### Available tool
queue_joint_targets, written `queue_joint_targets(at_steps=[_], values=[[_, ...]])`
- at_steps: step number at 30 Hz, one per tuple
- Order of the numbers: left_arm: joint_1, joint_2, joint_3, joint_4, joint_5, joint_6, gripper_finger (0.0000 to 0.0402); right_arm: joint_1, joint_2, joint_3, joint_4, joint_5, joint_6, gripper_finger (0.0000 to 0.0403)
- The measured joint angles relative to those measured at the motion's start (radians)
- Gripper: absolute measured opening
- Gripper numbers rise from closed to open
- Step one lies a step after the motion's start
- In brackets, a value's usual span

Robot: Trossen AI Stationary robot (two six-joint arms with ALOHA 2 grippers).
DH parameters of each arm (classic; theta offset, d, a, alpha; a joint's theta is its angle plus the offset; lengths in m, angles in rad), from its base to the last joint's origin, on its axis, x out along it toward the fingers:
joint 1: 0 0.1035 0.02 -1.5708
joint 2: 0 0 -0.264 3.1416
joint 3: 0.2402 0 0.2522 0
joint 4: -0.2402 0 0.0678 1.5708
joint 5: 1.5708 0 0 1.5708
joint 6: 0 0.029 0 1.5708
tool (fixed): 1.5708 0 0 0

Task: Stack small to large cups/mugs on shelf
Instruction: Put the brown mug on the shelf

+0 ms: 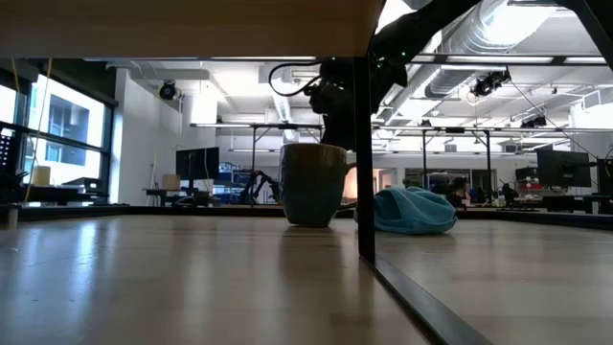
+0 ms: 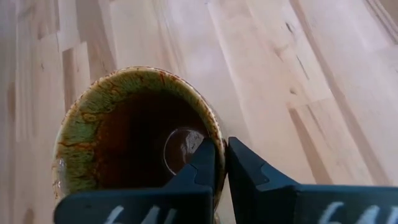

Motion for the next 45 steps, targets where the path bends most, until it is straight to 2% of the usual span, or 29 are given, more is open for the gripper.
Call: queue_joint_targets(at_steps=[14,21,34,39,45], values=[[0.000,0.000,0.000,-0.001,0.018,-0.008,0.0262,0.003,0.000,0.000,0.004,0.037,0.184,0.0023],[0.000,0.000,0.000,-0.001,0.028,-0.011,0.0262,0.002,0.000,0.001,0.000,0.045,0.201,0.0027],[0.000,0.000,0.000,-0.002,0.030,-0.010,0.0262,0.002,-0.003,0.003,0.008,0.036,0.209,0.0102],[0.000,0.000,0.000,-0.002,0.030,-0.011,0.0262,0.002,-0.003,0.017,-0.016,0.037,0.105,0.0110],[0.000,0.000,0.000,-0.002,0.030,-0.013,0.0262,0.001,-0.003,0.118,-0.076,0.043,-0.109,0.0110]])
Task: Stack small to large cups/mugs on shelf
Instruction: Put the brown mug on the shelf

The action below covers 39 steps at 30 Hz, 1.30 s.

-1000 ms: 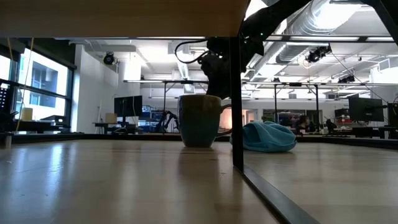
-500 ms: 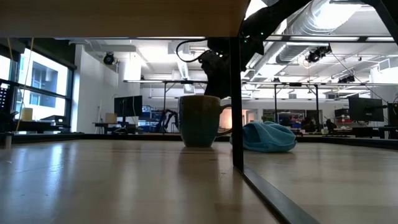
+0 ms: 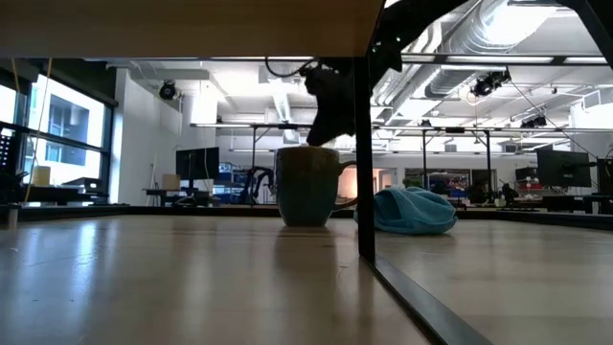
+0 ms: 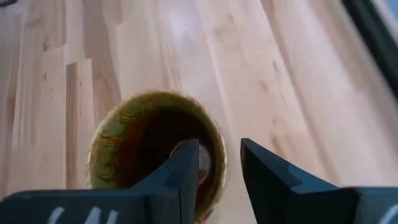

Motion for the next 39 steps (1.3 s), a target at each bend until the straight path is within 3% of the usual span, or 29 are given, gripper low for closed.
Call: queue_joint_targets(at_steps=[8,18,28,39], values=[[0.000,0.000,0.000,-0.008,0.026,-0.022,0.0262,0.000,0.000,0.126,-0.117,-0.035,-0.277,0.0110],[0.000,0.000,0.000,-0.007,0.031,-0.022,0.0262,0.042,0.004,0.147,-0.154,-0.054,-0.444,0.0110],[0.000,0.000,0.000,-0.006,0.031,-0.042,0.0262,0.051,0.047,0.146,-0.118,0.035,-0.345,0.0110],[0.000,0.003,0.000,-0.005,0.031,-0.047,0.0262,0.066,0.080,0.146,-0.096,0.053,-0.293,0.0110]])
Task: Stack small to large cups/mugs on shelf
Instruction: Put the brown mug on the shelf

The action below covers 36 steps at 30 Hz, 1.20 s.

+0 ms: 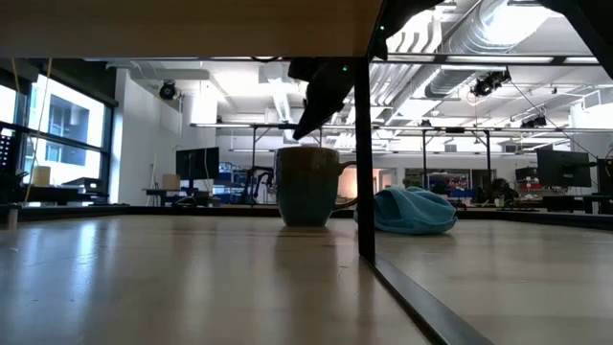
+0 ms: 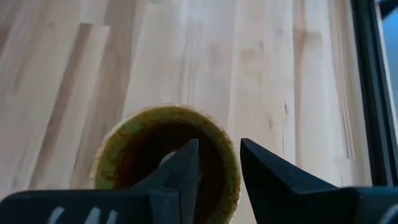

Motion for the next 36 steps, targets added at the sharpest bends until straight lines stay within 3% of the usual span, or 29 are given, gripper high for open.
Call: queue_joint_targets(at_steps=[24,36], values=[[0.000,0.002,0.000,-0.017,0.001,-0.003,0.0262,0.008,0.059,-0.001,-0.006,0.077,0.098,0.0109],[0.000,0.002,0.000,-0.024,0.003,-0.003,0.0262,0.006,0.059,-0.001,-0.027,0.079,0.182,0.0039]])
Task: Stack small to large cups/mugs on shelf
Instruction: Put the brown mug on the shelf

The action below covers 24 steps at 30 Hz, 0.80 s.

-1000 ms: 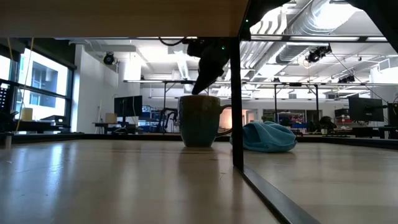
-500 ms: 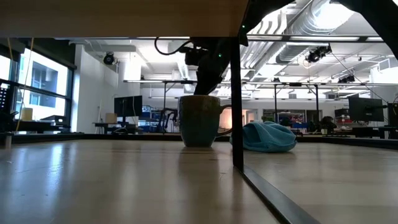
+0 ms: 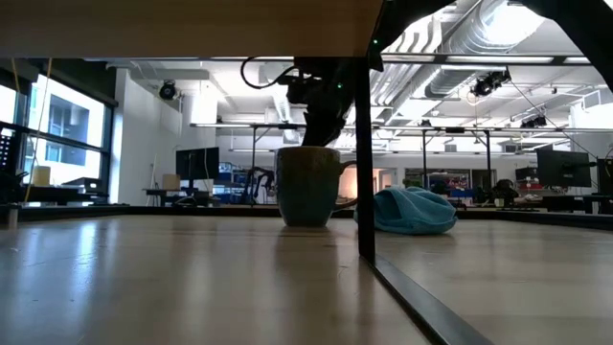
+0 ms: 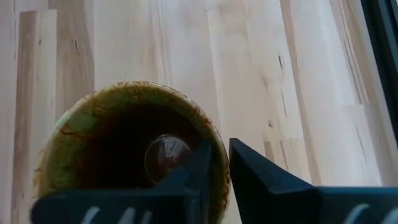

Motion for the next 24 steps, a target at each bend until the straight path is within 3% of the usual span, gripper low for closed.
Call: queue_joint_targets(at_steps=[8,24], values=[[0.000,0.000,0.000,-0.013,0.000,0.000,0.0262,0.001,-0.003,0.002,-0.028,-0.004,0.082,0.0010],[0.000,0.000,0.000,-0.023,0.015,-0.001,0.0262,0.003,-0.007,0.005,-0.128,0.058,0.358,0.0008]])
